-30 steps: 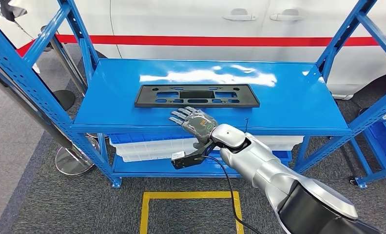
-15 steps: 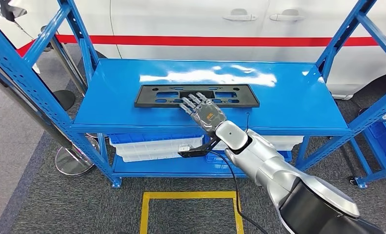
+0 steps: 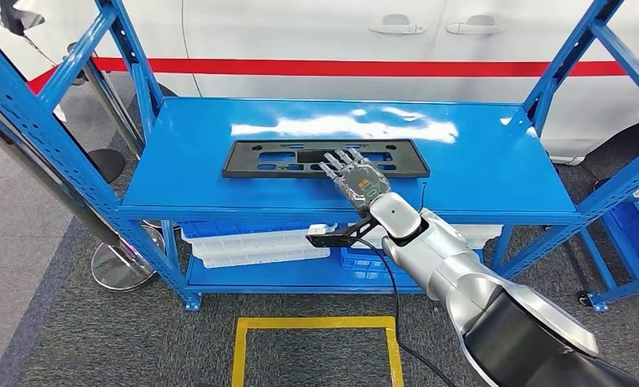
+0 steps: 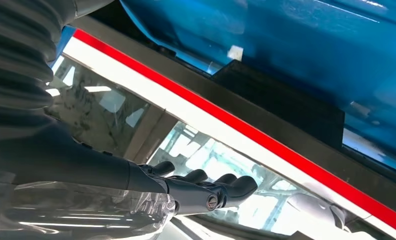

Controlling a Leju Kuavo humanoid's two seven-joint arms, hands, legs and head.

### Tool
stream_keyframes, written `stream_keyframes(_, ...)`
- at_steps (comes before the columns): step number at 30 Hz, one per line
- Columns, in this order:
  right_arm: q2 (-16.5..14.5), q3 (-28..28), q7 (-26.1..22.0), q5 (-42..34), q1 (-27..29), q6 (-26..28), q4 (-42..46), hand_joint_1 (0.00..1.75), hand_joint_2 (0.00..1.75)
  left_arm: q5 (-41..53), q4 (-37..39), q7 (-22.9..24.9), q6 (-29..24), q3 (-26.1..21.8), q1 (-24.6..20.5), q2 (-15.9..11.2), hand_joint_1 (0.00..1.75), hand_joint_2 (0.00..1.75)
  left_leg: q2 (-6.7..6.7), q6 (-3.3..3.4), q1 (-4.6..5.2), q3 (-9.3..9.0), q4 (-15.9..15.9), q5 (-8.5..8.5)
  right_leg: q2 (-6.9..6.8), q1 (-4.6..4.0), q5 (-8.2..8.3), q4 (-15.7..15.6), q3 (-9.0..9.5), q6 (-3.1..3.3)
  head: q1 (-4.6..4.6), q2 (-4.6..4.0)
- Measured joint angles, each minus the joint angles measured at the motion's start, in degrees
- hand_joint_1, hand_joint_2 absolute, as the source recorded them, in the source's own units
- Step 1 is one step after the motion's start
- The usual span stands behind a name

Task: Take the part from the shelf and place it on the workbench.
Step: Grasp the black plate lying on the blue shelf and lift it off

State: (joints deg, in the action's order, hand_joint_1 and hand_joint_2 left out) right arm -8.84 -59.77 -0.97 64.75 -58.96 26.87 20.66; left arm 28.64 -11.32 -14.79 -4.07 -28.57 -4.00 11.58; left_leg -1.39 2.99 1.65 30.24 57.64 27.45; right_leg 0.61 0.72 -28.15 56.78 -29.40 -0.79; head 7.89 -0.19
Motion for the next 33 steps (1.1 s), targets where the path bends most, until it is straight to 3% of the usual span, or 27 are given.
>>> stream_keyframes(11,0.29,1.65,-1.56,-0.92,1.32,0.56,-1.05,0.0,1.75,0.55,0.0,-4.44,-0.49,0.31,-0.14,0.4,0.0,0.0,0.0,0.0,0.0,-0.01,0.0,0.0,0.0,0.0,0.0,0.0,-0.01,0.0,0.0,-0.01)
stream_keyframes(15,1.24,2.2,-1.83,-0.7,2.38,1.54,-1.08,0.0,1.75,1.71,0.0,-6.72,0.16,0.91,-0.1,0.5,0.0,1.75,0.0,0.0,0.0,0.0,0.0,0.0,0.0,0.0,0.0,-0.01,0.0,0.0,0.0,-0.01)
stream_keyframes(22,2.41,3.18,-2.56,0.38,3.36,2.04,-1.07,0.0,1.75,2.54,0.0,-8.31,1.67,2.28,-0.09,0.5,0.0,1.75,0.01,0.0,0.01,0.0,0.01,0.0,0.01,0.01,0.0,-0.02,0.0,0.0,0.0,-0.01)
stream_keyframes(26,2.46,3.53,-2.72,1.03,3.4,1.96,-1.05,0.0,1.75,2.02,0.0,-8.53,1.82,2.38,-0.04,0.5,0.0,0.0,0.01,0.0,0.05,0.0,0.04,0.0,0.0,0.03,0.03,-0.04,0.0,-0.04,0.0,-0.01)
stream_keyframes(31,2.46,4.06,-2.72,1.56,3.42,1.96,-1.05,0.0,1.75,1.98,0.0,-8.64,1.45,2.4,0.15,0.5,0.0,0.0,0.0,0.01,0.15,0.02,0.08,0.01,0.0,0.11,0.11,-0.12,0.0,-0.17,0.0,-0.01)
stream_keyframes(33,2.45,4.39,-2.85,1.85,3.43,1.99,-1.04,0.0,1.75,1.99,0.0,-8.63,1.44,2.41,0.23,0.5,0.0,0.87,0.0,0.03,0.21,0.04,0.09,0.01,0.0,0.17,0.17,-0.16,0.0,-0.25,0.0,-0.01)
